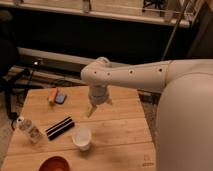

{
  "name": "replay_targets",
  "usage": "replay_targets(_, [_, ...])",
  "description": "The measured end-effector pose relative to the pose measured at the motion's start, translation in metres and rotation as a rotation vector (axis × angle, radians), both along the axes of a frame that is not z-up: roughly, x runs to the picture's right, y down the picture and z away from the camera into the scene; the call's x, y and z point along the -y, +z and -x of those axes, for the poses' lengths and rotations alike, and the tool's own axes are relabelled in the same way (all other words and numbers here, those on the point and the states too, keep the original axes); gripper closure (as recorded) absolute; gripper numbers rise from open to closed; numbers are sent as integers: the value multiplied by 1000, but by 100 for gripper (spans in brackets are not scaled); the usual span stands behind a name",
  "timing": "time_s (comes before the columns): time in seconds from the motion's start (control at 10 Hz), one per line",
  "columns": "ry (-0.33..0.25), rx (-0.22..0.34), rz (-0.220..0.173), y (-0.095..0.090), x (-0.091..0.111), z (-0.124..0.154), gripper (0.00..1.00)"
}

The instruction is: Knock the bottle over

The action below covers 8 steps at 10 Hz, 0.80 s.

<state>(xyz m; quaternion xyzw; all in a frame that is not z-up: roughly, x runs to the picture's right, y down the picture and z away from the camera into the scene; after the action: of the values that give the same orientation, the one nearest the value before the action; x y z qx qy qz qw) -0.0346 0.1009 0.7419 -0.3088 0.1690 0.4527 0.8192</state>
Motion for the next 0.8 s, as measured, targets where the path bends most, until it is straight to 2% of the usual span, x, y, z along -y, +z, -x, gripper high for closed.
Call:
replay_targets(0.1, [-27, 19, -2, -3, 0, 9, 20])
replay_targets(0.3, [-128, 133, -12, -18, -6, 70, 20])
replay_targets(0.6, [-258, 248, -13, -42, -12, 137, 20])
replay_targets(0.7, [-311, 296, -19, -52, -11, 162, 22])
replay_targets(0.8, [-346, 325, -25, -60, -10, 176, 28])
